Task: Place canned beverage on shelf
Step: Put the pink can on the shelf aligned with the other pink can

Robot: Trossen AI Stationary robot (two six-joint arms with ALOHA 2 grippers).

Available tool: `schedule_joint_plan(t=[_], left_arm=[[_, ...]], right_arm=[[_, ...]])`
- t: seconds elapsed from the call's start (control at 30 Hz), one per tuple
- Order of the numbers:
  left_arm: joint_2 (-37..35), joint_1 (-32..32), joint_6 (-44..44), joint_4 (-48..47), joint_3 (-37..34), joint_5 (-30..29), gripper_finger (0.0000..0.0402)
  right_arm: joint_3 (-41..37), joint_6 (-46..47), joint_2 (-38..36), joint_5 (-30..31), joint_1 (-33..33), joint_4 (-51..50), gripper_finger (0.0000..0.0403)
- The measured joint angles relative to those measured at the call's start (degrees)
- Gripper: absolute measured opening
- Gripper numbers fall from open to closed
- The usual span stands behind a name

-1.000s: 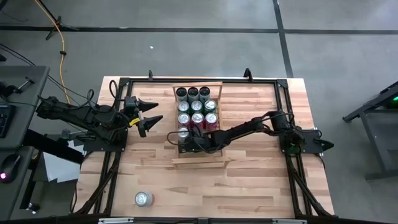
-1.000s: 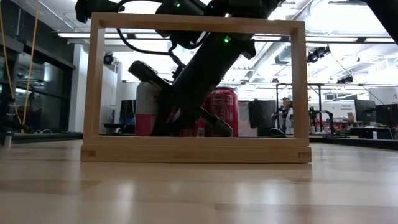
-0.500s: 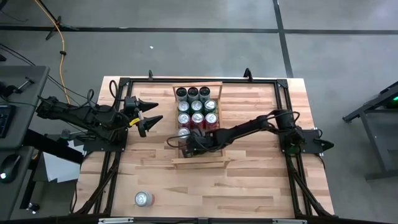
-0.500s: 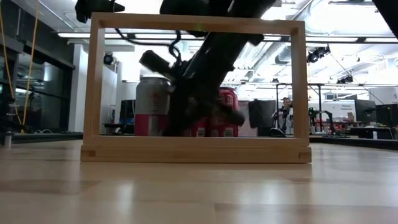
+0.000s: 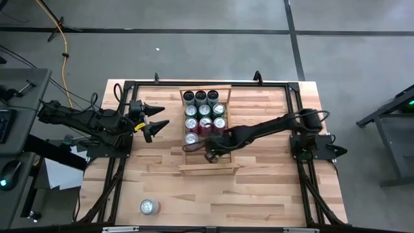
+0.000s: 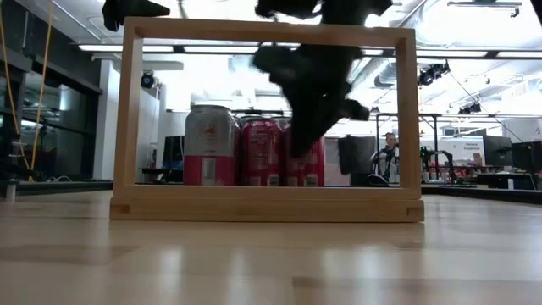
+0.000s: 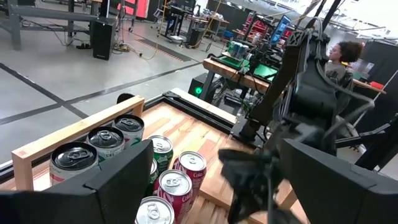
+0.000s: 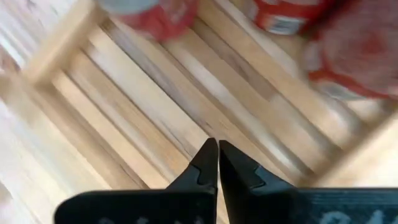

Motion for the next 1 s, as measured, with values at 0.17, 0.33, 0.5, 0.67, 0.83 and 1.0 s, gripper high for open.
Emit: schedule_joint_plan(t=[0.17, 0.33, 0.5, 0.67, 0.83, 1.0], left_arm=[[-0.01, 0.00, -0.02, 0.02, 0.00, 0.00, 0.0342], [0.00, 0.00, 0.00, 0.02, 0.00, -0.05, 0.0342], [-0.01, 0.02, 0.02, 0.02, 0.00, -1.59, 0.0342], [0.00, 0.00, -0.03, 0.02, 0.00, -1.70, 0.0342], [-0.02, 0.02, -2.13, 0.07, 0.00, -1.70, 0.0342], [0.00, 0.00, -4.67, 0.28, 0.00, -1.68, 0.0342]], right_arm=[[-10.89, 0.12, -10.84, 0.15, 0.00, 0.09, 0.0000], [-26.19, 7.54, -27.13, 0.86, 1.11, 4.73, 0.0000], [-38.77, 14.20, -42.72, 2.86, 4.49, 16.50, 0.0000], [-46.95, 15.67, -50.68, 6.77, 9.86, 29.26, 0.0000], [-49.30, 15.42, -49.69, 10.38, 14.50, 34.53, 0.0000], [-49.35, 13.69, -48.69, 17.13, 17.06, 36.00, 0.0000]])
